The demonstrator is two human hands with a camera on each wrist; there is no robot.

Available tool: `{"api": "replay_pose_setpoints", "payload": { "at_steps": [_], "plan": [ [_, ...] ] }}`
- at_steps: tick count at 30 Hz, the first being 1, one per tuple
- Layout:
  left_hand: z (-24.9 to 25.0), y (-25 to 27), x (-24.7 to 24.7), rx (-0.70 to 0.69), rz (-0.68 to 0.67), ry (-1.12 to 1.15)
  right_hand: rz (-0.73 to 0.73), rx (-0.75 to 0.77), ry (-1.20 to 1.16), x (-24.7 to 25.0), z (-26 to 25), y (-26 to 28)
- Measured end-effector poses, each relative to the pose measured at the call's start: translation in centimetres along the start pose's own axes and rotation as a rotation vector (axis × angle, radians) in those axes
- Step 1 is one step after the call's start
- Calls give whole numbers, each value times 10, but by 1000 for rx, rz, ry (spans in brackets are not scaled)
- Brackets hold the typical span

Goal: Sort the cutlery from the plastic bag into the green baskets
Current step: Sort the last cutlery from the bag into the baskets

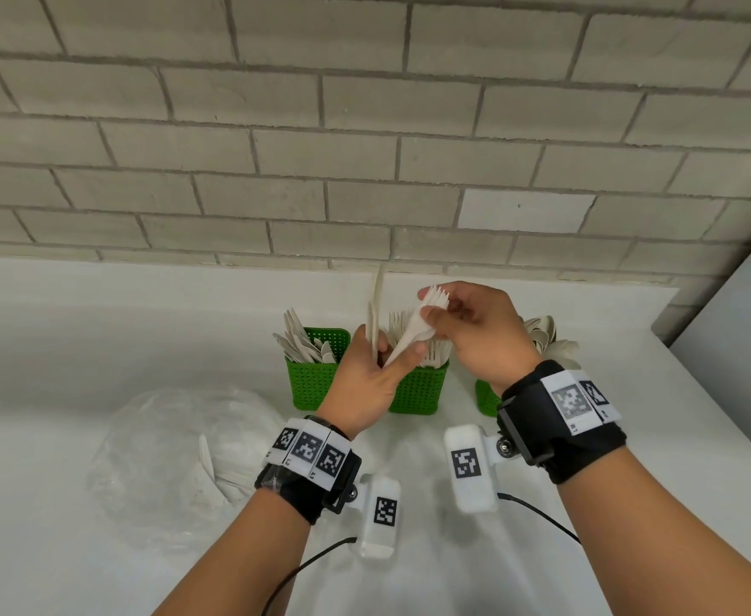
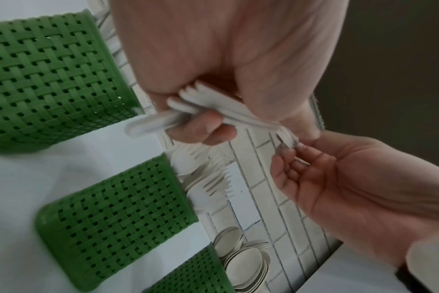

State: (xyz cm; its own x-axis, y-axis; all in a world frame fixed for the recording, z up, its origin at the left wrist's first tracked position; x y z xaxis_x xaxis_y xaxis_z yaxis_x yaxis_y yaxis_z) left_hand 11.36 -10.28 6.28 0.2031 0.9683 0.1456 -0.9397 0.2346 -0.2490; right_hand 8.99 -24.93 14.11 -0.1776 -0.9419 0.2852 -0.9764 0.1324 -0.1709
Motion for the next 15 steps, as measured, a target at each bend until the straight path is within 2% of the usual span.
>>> {"api": "replay_pose_setpoints", "payload": {
  "at_steps": [2, 7, 12, 15],
  "plan": [
    [-1, 4, 3, 5, 27, 27, 21, -18, 7, 1, 3, 2],
    [4, 21, -5, -31, -79, 34, 25, -102, -65, -5, 17, 11],
    [-5, 38, -8, 140, -58, 197, -82, -190, -272, -11, 30, 21],
    [-6, 42, -11, 182, -33, 252, -51, -188, -224, -12, 33, 22]
  ]
}}
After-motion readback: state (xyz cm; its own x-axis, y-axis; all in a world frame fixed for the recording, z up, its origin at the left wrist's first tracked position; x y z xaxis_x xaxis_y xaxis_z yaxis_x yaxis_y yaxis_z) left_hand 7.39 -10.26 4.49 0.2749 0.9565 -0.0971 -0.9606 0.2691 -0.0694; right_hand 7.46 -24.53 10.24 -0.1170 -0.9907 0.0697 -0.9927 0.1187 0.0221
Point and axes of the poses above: each hand's wrist, its own y-axis away from the middle knuckle, its own x-axis out of the back of the hand, z = x × y, the point moved 2 cm from there along -y, towards the middle knuckle
